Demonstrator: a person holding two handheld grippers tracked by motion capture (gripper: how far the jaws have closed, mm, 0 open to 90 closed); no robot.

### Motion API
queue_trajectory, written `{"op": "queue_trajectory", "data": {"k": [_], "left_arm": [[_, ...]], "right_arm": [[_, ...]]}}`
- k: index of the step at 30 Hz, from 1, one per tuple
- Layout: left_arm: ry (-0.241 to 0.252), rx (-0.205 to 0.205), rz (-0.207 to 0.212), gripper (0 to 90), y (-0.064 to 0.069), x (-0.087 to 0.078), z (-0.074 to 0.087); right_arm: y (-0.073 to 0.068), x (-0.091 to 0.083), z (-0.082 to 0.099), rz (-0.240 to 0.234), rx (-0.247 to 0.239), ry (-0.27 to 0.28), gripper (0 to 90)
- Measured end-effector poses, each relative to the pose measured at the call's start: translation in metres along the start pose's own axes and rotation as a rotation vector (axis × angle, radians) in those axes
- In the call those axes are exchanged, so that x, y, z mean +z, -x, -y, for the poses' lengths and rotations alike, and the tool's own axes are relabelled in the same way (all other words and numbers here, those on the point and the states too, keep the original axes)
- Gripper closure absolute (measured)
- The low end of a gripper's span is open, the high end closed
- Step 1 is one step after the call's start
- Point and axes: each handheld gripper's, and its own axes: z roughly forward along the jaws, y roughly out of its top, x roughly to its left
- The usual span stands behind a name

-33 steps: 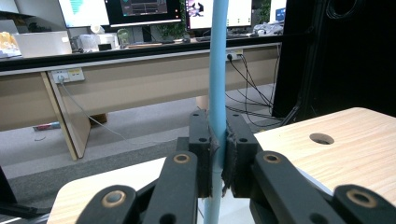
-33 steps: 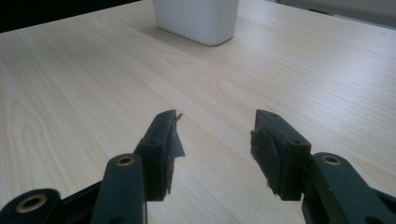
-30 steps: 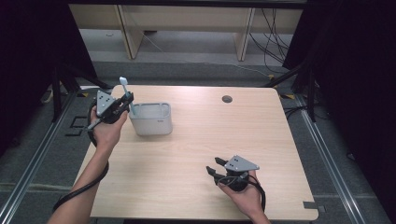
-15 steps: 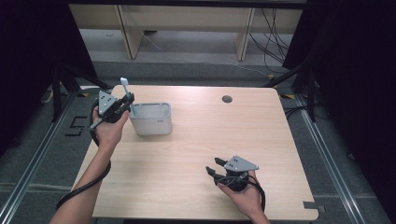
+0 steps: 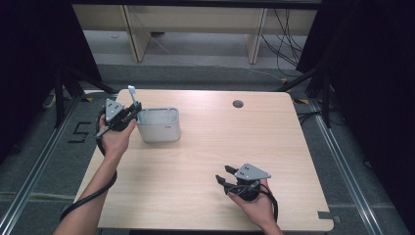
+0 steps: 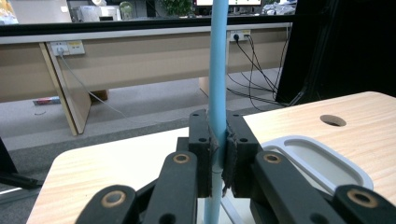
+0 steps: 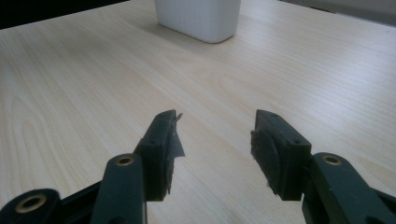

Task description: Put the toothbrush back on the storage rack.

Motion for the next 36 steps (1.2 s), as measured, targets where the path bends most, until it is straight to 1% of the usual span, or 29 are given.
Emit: {"op": "queue_trajectory", "data": {"k": [2,3,8,19,23,25,26,28,31,36], "left_arm": [[-0.005,-0.002,-0.001,82.6,0.0,0.0,0.001],[-0.006,-0.004,0.0,82.6,0.0,0.0,0.002],[-0.017,-0.01,-0.001,82.5,0.0,0.002,0.007],[-0.032,-0.008,-0.009,82.5,-0.002,0.002,0.011],[-0.036,-0.011,-0.011,82.5,-0.002,0.003,0.013],[-0.038,-0.008,-0.01,82.5,-0.002,0.003,0.014],[-0.046,-0.006,-0.011,82.5,-0.002,0.004,0.015],[-0.047,-0.008,-0.012,82.5,-0.002,0.004,0.016],[-0.052,-0.006,-0.013,82.5,-0.002,0.005,0.017],[-0.056,-0.008,-0.015,82.4,-0.003,0.006,0.02]], "right_arm": [[0.0,0.0,0.0,0.001,0.006,-0.003,50.6],[0.0,0.0,0.0,0.007,-0.005,-0.002,50.6],[0.0,0.0,0.0,0.008,-0.007,-0.001,50.6],[0.0,0.0,0.0,0.007,-0.007,0.004,50.5],[0.0,0.0,0.0,0.008,-0.008,-0.003,50.5],[0.0,0.0,0.0,0.007,-0.003,-0.006,50.5],[-0.002,0.0,0.0,-0.003,0.025,-0.012,50.5],[-0.002,0.0,0.0,-0.003,0.025,-0.013,50.5],[0.0,0.0,0.0,0.003,-0.005,-0.006,50.5],[0.0,0.0,0.001,0.004,-0.005,-0.008,50.4]]}}
